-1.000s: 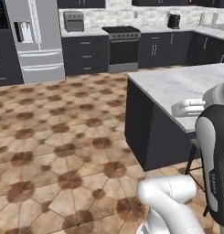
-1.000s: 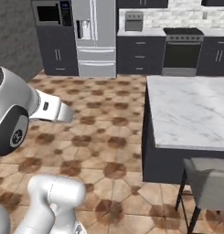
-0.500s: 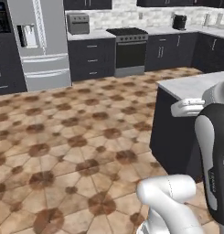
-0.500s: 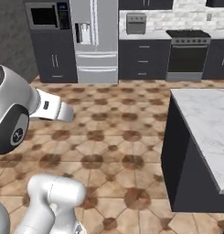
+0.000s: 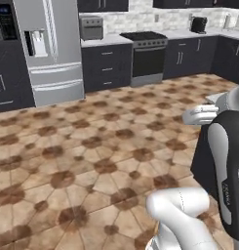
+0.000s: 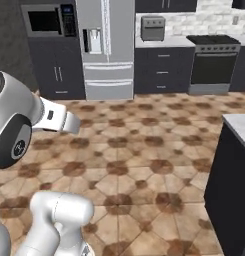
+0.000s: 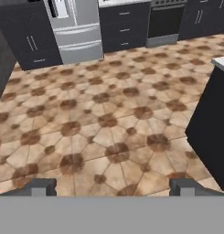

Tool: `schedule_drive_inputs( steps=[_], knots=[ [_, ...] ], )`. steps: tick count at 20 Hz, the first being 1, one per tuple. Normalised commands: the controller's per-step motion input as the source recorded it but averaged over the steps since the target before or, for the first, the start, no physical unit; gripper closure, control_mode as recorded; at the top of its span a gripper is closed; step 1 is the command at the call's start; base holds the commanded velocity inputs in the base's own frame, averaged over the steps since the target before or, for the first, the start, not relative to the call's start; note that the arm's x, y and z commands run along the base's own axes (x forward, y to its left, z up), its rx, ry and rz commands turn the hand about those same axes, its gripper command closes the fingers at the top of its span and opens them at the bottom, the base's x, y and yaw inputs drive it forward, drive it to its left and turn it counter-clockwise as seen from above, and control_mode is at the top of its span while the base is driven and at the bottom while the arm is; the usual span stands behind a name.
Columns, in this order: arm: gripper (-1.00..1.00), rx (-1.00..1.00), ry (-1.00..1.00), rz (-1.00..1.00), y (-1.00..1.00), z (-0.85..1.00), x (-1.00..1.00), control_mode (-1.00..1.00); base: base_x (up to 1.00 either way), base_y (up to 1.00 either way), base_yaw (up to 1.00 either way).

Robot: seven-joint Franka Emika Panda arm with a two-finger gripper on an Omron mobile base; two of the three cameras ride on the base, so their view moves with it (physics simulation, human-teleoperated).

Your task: Get the candle and the wine from the cabinet and move them to the dining counter.

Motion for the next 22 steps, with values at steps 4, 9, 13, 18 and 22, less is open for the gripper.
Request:
schedule_drive_inputs(
  steps=[4, 9, 13, 18, 22],
  knots=[
    [-1.0, 0.0, 0.0, 0.0, 0.0, 0.0, 0.0, 1.0, 1.0, 0.73, -0.26],
    [-1.0, 0.0, 0.0, 0.0, 0.0, 0.0, 0.0, 1.0, 1.0, 0.39, -0.29],
    [-1.0, 0.0, 0.0, 0.0, 0.0, 0.0, 0.0, 1.0, 1.0, 0.44, -0.33],
    [-1.0, 0.0, 0.0, 0.0, 0.0, 0.0, 0.0, 1.0, 1.0, 0.62, -0.38],
    [-1.0, 0.0, 0.0, 0.0, 0.0, 0.0, 0.0, 1.0, 1.0, 0.81, -0.39]
  ],
)
